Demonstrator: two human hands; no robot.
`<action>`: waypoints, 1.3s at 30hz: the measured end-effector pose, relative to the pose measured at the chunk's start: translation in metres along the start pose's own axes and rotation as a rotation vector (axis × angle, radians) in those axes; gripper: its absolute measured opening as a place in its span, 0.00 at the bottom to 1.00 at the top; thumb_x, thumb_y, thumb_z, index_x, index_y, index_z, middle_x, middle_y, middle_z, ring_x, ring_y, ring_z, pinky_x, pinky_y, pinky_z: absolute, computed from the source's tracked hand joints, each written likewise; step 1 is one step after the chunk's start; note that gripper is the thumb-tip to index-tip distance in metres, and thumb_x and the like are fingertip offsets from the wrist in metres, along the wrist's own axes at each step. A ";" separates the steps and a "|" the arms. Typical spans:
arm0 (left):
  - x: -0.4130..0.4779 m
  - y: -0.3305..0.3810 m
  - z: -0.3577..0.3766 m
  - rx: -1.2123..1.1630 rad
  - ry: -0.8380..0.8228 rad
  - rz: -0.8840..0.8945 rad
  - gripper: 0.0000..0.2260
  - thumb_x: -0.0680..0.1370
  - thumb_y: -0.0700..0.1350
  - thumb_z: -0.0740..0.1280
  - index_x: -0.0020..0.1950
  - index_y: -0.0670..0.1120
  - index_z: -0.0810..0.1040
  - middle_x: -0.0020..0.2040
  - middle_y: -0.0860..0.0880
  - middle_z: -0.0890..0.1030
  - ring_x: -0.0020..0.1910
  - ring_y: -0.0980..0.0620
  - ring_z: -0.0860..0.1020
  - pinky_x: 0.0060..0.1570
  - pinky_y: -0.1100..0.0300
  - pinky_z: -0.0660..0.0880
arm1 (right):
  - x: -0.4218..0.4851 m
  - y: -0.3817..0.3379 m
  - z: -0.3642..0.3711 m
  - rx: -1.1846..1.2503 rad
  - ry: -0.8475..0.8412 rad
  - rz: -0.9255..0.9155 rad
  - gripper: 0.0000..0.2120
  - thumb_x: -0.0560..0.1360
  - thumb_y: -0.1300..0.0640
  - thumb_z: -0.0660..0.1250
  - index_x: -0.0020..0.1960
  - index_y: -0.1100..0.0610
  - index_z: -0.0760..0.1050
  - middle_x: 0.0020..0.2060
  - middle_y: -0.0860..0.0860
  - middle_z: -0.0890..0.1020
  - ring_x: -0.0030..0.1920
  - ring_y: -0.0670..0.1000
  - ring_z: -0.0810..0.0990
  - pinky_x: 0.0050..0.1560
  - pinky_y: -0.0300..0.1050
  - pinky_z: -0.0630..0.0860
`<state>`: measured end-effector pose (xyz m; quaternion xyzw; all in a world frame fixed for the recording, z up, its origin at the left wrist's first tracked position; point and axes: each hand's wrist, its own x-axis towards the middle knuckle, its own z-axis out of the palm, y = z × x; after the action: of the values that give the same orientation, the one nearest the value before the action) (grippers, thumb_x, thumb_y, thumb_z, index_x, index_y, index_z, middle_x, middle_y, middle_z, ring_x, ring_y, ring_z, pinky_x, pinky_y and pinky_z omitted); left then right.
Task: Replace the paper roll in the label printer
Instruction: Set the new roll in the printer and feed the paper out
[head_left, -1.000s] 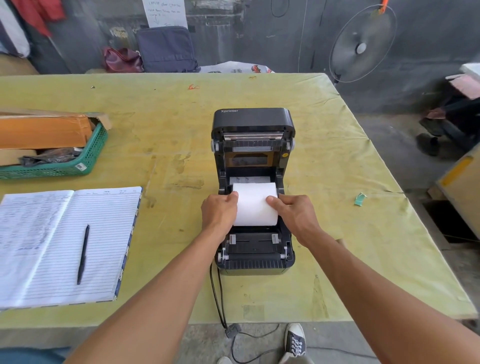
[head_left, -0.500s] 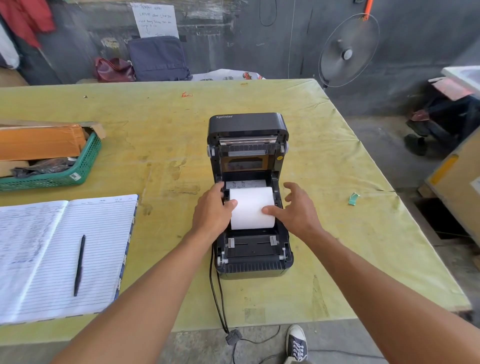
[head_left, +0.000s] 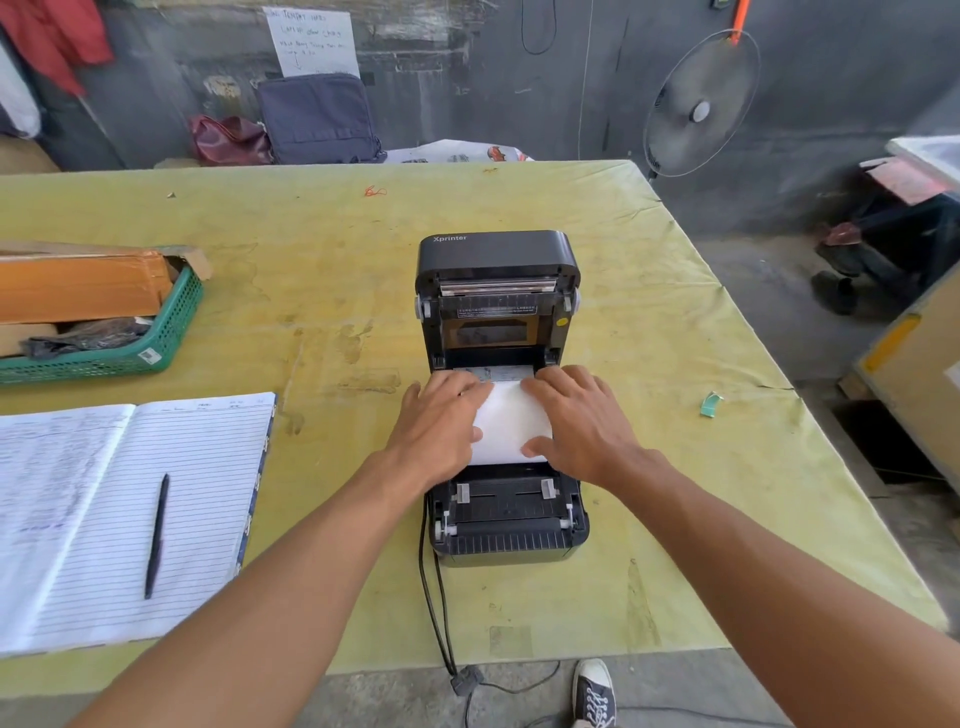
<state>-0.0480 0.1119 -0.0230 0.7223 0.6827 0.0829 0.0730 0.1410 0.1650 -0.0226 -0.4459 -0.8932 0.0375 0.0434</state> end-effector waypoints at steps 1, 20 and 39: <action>-0.005 0.001 0.004 0.033 0.033 0.018 0.28 0.78 0.42 0.69 0.76 0.48 0.65 0.73 0.49 0.67 0.73 0.49 0.60 0.72 0.40 0.57 | -0.003 -0.002 0.004 -0.040 0.032 -0.018 0.37 0.70 0.42 0.74 0.74 0.55 0.67 0.69 0.51 0.72 0.69 0.57 0.67 0.71 0.54 0.64; -0.017 0.005 0.043 0.352 0.315 0.179 0.26 0.65 0.37 0.76 0.59 0.47 0.70 0.52 0.47 0.73 0.51 0.45 0.71 0.69 0.33 0.58 | -0.023 -0.003 0.041 -0.263 0.255 -0.140 0.39 0.58 0.59 0.83 0.65 0.56 0.69 0.63 0.56 0.75 0.59 0.60 0.74 0.70 0.64 0.65; -0.003 -0.014 0.021 0.217 0.137 0.233 0.27 0.66 0.53 0.75 0.59 0.49 0.67 0.64 0.51 0.71 0.62 0.50 0.73 0.74 0.33 0.45 | -0.029 0.007 0.051 -0.237 0.369 -0.172 0.23 0.62 0.59 0.81 0.52 0.56 0.74 0.53 0.59 0.76 0.51 0.61 0.76 0.61 0.64 0.71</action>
<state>-0.0573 0.1103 -0.0462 0.7930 0.6025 0.0656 -0.0621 0.1582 0.1439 -0.0753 -0.3695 -0.9031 -0.1534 0.1562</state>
